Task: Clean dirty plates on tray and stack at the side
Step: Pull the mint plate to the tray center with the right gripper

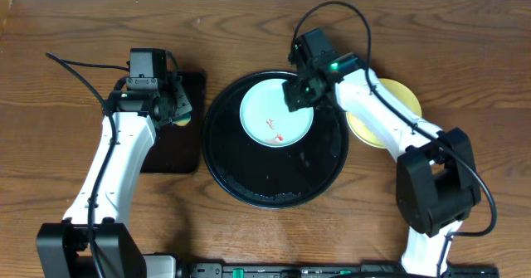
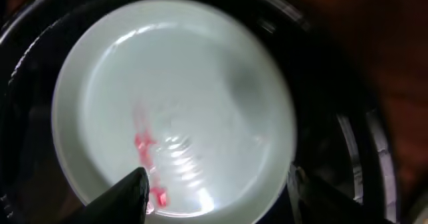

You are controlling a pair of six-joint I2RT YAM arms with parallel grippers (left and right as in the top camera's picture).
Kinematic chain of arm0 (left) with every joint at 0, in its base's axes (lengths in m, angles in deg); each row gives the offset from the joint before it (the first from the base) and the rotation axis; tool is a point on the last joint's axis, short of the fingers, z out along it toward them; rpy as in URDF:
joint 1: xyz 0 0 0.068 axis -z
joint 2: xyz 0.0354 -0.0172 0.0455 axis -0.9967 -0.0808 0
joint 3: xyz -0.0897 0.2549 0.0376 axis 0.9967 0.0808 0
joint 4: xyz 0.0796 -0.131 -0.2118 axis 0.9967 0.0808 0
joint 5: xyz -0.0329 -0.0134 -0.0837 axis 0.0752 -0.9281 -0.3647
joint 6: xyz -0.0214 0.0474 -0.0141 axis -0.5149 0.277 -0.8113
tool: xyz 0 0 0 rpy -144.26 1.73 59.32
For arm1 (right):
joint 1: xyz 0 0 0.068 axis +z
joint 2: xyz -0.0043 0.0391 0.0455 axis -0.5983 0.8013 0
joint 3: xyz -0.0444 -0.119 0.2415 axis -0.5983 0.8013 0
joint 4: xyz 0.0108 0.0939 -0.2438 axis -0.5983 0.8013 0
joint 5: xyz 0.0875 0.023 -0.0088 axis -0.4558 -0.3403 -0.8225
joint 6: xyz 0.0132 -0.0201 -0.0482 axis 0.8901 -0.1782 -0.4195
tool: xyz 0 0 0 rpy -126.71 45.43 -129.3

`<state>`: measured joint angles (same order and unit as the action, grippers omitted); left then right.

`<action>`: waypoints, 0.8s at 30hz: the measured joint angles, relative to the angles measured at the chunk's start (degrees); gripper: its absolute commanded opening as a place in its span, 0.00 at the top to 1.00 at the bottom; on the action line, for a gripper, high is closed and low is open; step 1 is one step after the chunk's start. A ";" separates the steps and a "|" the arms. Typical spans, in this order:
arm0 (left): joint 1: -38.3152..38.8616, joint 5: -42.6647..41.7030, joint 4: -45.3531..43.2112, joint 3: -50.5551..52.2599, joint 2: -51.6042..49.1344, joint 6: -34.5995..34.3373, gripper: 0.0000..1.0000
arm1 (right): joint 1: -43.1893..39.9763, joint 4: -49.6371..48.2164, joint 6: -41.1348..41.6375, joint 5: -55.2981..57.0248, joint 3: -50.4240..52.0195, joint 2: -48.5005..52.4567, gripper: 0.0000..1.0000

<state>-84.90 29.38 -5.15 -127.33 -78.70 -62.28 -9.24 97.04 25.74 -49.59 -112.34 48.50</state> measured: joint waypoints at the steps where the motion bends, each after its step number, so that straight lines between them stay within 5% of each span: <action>1: 0.00 0.00 0.00 0.00 0.00 0.00 0.92 | -0.33 -0.37 -0.57 0.22 0.00 0.13 0.36; 16: 0.00 0.00 -0.02 0.00 0.00 0.00 0.93 | -3.43 -0.55 -5.25 0.98 0.02 5.03 0.36; 24: 0.00 0.00 -0.02 0.00 0.00 0.00 0.92 | -3.39 -0.63 -6.10 0.94 0.04 9.14 0.68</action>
<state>-84.90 29.38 -5.17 -127.33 -78.70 -62.28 -12.63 96.40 19.64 -48.65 -112.30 57.63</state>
